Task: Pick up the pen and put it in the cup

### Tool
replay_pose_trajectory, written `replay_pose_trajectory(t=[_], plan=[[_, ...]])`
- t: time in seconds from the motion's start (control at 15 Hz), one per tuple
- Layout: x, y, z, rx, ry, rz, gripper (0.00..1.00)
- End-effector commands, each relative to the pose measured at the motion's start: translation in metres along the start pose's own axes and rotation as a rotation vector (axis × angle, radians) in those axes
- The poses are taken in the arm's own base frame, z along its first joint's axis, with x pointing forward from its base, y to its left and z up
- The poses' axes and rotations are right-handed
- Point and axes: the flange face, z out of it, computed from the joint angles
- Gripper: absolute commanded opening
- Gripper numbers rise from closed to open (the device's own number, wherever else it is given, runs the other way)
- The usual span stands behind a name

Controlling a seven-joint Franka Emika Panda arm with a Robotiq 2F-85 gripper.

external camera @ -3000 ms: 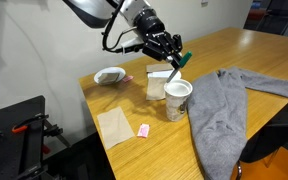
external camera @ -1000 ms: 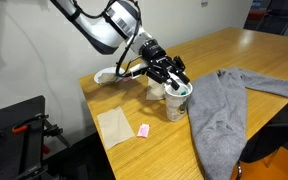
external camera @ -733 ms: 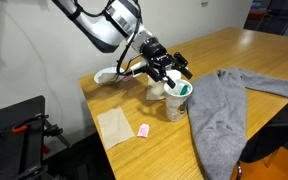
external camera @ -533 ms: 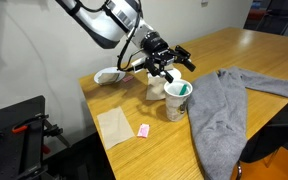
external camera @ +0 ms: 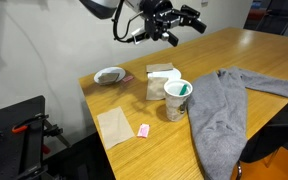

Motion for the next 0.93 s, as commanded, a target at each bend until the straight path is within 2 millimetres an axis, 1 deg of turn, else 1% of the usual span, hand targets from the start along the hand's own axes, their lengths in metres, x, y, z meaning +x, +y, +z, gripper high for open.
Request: replay_pose_trajectory(t=[0.0,0.2,0.33,0.47,0.53,0.67,0.87], plan=[[0.058,0.01,-0.019,-0.001,-0.011,-0.037,1.0],[0.094,0.009,-0.03,0.021,-0.021,-0.064,1.0],[0.11,0.011,-0.035,0.03,-0.027,-0.087,1.0],[0.119,0.013,-0.038,0.039,-0.036,-0.114,1.0],[0.108,0.002,-0.035,0.037,-0.014,-0.081,1.0],[0.11,0.002,-0.036,0.038,-0.014,-0.083,1.0],[0.105,0.002,-0.034,0.036,-0.013,-0.092,1.0]])
